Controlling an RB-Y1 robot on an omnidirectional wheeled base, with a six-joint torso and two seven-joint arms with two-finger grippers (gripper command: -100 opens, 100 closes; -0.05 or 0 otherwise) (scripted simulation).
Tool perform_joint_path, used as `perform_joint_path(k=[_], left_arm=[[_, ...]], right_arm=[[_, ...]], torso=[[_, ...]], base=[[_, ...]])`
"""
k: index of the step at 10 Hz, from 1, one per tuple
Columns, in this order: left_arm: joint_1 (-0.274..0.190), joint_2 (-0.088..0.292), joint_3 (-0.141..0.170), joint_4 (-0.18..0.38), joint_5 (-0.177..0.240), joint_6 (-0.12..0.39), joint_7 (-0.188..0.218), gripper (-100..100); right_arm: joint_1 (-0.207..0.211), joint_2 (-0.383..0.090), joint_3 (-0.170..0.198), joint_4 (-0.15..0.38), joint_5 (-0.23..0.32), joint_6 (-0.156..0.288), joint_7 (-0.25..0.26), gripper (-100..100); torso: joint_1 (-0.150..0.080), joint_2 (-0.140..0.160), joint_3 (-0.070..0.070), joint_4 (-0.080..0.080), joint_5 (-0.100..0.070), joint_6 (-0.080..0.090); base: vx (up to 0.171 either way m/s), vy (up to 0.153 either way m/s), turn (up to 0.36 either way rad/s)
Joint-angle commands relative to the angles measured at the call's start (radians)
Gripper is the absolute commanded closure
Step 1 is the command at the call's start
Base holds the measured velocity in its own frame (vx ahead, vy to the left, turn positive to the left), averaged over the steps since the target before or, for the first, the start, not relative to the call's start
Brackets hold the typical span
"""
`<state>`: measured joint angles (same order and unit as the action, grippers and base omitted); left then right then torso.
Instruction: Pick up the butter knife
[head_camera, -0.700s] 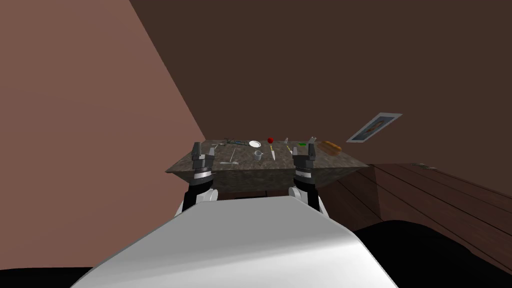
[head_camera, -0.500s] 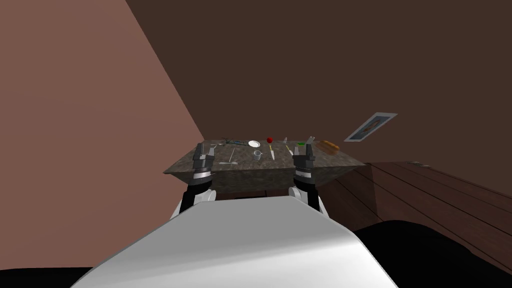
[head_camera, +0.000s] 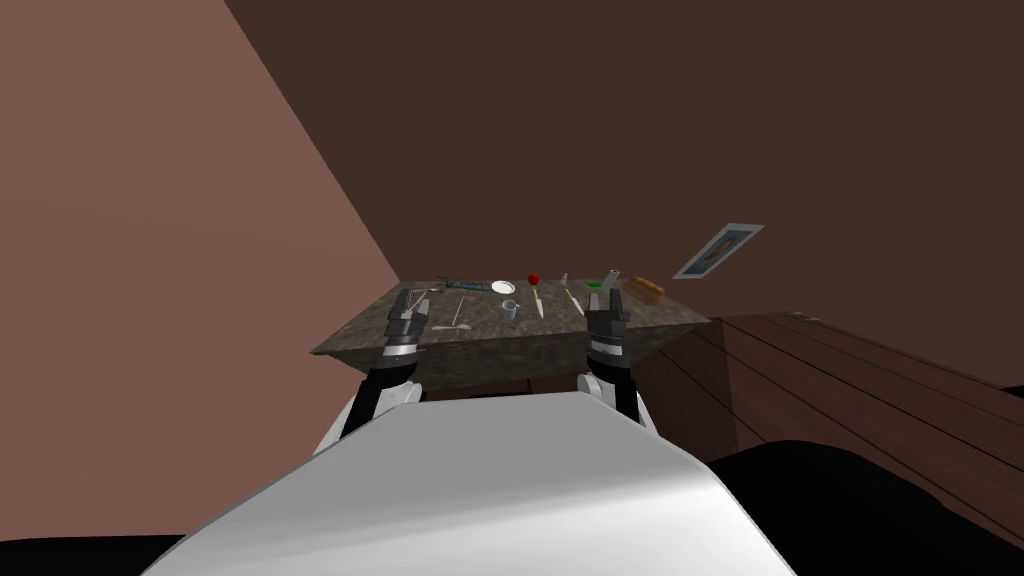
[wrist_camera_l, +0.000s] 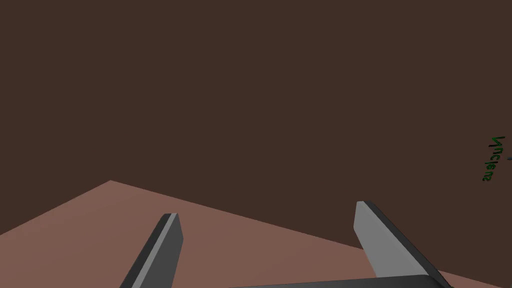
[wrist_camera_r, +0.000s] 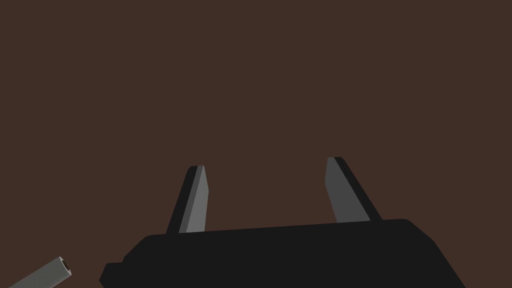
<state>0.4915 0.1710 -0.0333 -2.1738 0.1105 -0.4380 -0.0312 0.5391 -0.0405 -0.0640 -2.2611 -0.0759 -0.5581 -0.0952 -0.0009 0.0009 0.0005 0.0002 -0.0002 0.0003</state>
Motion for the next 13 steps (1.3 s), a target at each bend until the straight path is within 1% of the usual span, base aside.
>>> perform_joint_path(k=[1,7,8,11,12,13], left_arm=[[-0.013,0.050,0.023,0.018,0.037,0.038,0.020,-100],[-0.055,0.231,0.119,0.097,0.205,0.193,0.103,-100],[-0.058,0.259,0.136,0.111,0.234,0.222,0.117,-100],[-0.053,0.360,0.182,0.153,0.314,0.305,0.153,-100],[-0.045,0.388,0.196,0.168,0.337,0.338,0.163,-100],[-0.045,0.400,0.196,0.168,0.337,0.343,0.163,-100]], right_arm=[[0.000,0.000,0.000,0.000,0.000,0.000,0.000,0],[0.000,0.000,0.000,0.000,0.000,0.000,0.000,0],[0.000,0.000,0.000,0.000,0.000,0.000,0.000,0],[0.000,0.000,0.000,0.000,0.000,0.000,0.000,0],[0.000,0.000,0.000,0.000,0.000,0.000,0.000,0],[0.000,0.000,0.000,0.000,0.000,0.000,0.000,0]], torso=[[0.000,0.000,0.000,0.000,0.000,0.000],[0.000,0.000,0.000,0.000,0.000,0.000],[0.000,0.000,0.000,0.000,0.000,0.000],[0.001,0.000,0.000,0.000,0.000,0.000],[0.002,0.000,0.000,0.000,0.000,0.000],[0.002,0.000,0.000,0.000,0.000,0.000]], base=[[-0.017,-0.025,-0.152],[-0.020,-0.025,-0.179],[-0.024,-0.017,-0.202],[-0.016,-0.003,-0.240],[-0.014,0.004,-0.250],[-0.010,0.006,-0.062]])
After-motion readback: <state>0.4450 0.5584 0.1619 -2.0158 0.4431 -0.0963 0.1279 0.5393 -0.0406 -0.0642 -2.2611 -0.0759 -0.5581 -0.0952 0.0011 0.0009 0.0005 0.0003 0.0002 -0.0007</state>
